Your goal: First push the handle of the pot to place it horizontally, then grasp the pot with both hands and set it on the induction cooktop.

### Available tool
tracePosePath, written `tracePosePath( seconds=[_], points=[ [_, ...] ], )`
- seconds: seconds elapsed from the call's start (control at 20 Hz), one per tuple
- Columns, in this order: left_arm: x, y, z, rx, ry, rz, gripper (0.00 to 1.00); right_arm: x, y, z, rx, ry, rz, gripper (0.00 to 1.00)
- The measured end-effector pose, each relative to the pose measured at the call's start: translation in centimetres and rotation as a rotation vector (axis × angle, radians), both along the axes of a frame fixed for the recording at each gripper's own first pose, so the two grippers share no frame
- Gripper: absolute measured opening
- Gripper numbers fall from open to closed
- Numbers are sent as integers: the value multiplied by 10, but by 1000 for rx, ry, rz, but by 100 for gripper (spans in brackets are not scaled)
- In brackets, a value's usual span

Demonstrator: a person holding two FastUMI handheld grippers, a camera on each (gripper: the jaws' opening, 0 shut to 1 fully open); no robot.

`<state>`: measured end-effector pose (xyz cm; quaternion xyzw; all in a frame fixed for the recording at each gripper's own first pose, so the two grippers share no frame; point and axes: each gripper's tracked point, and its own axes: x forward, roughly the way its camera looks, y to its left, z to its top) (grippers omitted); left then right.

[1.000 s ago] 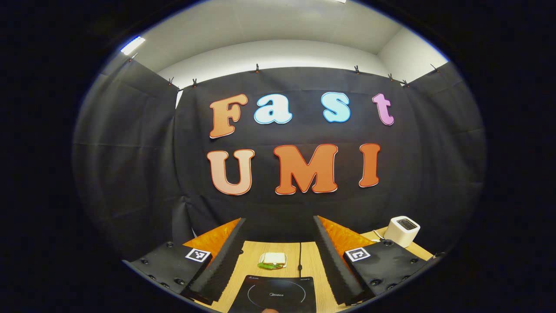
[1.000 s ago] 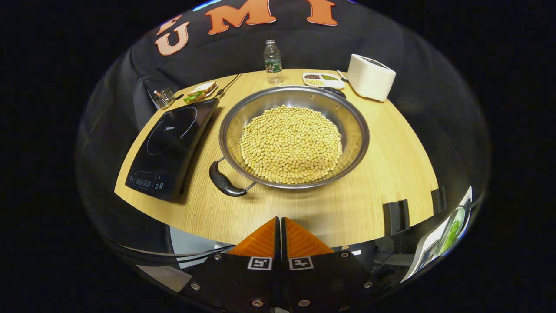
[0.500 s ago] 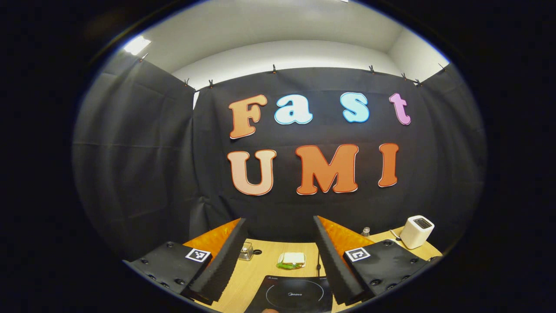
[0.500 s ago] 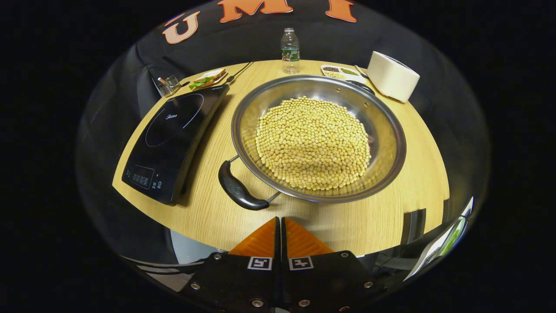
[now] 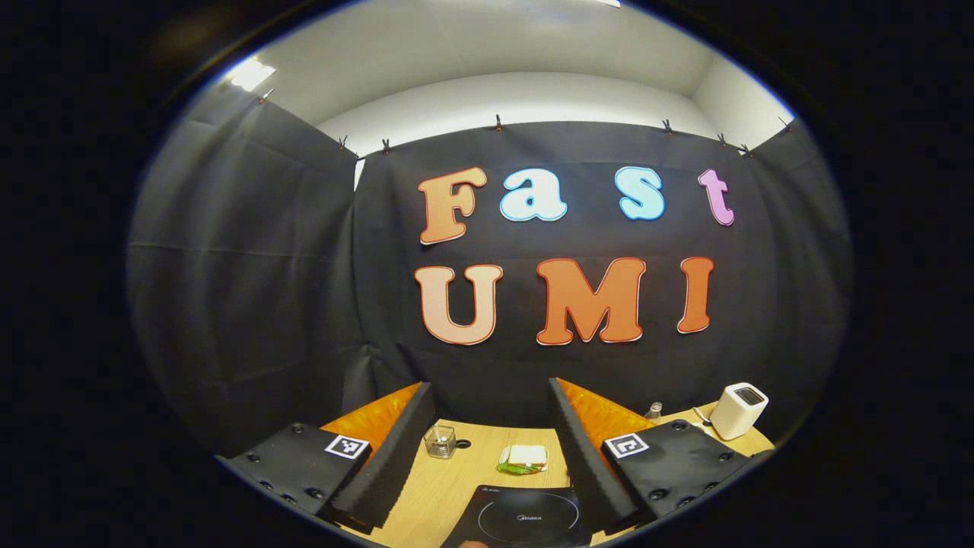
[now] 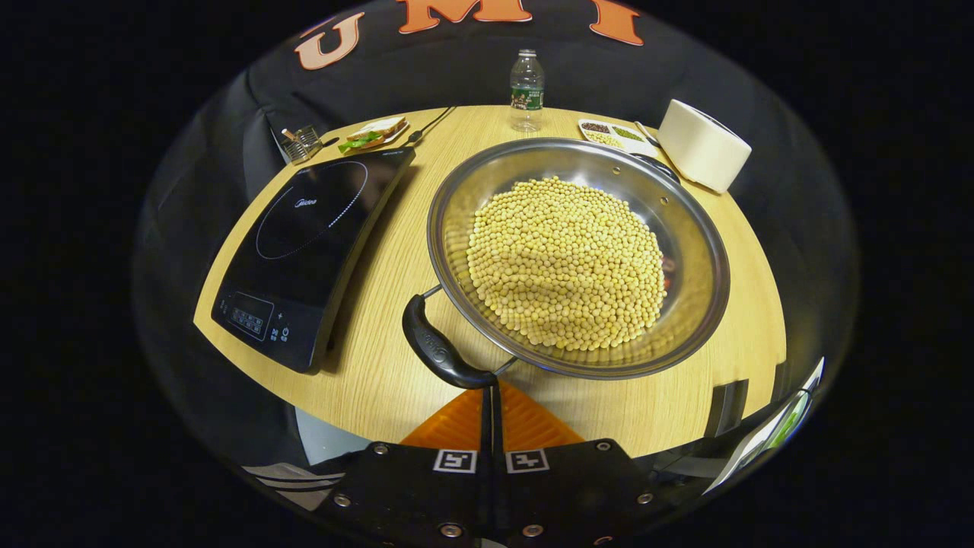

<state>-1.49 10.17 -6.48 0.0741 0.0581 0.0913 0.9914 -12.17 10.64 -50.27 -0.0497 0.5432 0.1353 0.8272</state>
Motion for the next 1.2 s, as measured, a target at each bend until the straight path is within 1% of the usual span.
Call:
tracePosePath(
  seconds=[0.35, 0.55, 1.0, 1.2],
  points=[
    [0, 12, -1, 2, 0, 16, 97, 8, 21, -1, 21, -1, 20, 0],
    [-1, 18, 1, 24, -5, 36, 97, 14, 33, -2, 35, -2, 34, 0],
    [-11, 53, 9, 53, -21, 84, 96, 28, 55, -2, 52, -6, 60, 0],
    [-9, 65, 6, 39, -20, 106, 97, 33, 63, -3, 64, -4, 57, 0]
  ],
)
